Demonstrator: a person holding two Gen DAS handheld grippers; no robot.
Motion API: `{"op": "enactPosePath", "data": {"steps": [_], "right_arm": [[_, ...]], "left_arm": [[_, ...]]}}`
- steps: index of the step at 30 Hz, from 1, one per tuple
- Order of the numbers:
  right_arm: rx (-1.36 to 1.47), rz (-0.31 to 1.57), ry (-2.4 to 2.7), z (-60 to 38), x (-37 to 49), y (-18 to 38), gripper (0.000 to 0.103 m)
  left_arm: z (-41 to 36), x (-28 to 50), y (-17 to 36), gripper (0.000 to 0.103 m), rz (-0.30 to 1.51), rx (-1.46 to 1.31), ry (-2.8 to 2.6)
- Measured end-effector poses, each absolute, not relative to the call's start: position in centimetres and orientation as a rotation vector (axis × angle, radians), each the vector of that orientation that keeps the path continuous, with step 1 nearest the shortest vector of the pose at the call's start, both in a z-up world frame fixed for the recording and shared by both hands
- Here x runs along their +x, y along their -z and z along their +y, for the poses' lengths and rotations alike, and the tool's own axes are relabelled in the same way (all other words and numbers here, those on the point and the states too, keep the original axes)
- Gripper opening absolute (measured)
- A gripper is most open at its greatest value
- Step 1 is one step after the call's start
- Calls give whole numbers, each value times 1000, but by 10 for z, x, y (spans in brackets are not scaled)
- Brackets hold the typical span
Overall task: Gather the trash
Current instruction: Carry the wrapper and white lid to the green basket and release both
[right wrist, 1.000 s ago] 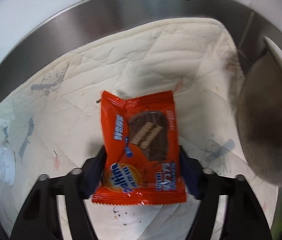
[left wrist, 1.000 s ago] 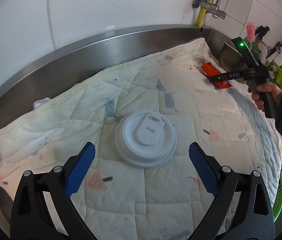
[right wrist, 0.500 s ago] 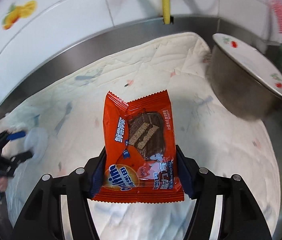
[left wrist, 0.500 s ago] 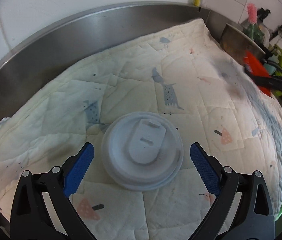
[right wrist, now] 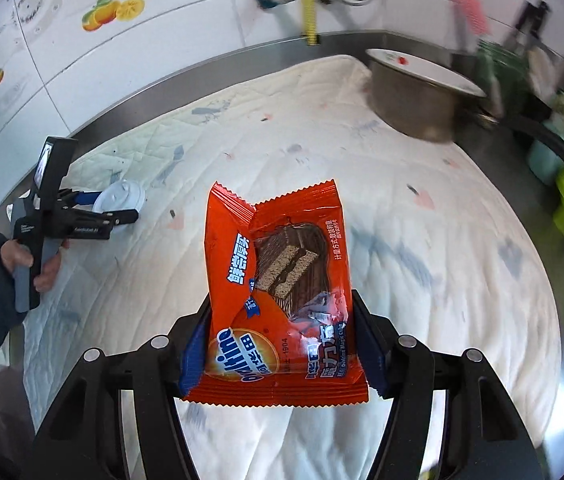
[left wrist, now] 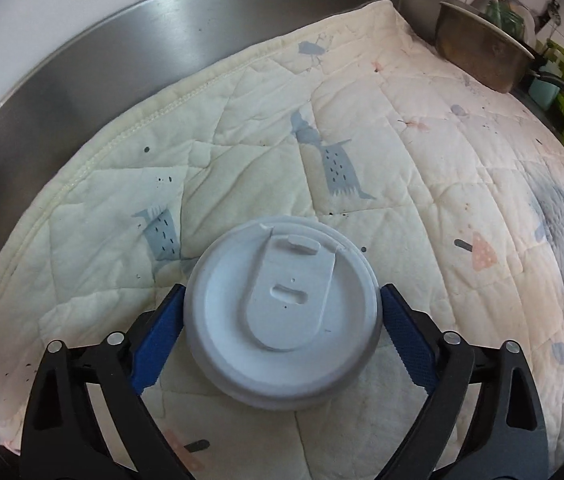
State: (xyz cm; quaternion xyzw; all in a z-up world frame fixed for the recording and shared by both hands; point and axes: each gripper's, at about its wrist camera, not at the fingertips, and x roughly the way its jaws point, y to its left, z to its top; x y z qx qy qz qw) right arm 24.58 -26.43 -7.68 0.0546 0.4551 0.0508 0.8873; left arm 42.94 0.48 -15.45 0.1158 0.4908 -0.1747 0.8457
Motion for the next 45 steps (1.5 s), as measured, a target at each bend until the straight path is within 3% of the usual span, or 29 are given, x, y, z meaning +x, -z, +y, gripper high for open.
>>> {"op": "enactPosePath", "data": {"steps": [14,23,27,33,45], "right_arm": [[248,945,166,-326,101,73,60],[330,1010,365,-390,18,113,62],[380,1047,401,-413,2,137,63],[405,1008,424,-433,-10,143,83],[427,853,434,-422,-66,90,87]], "left_arm": [[-10,338,78,91,891,165,472],[-86,242,45,91,816,185,674],[-119,205,44,91,808,210,749],[-162,160,46,91,809,255,845],[-259,105,91,92,903,368,983]]}}
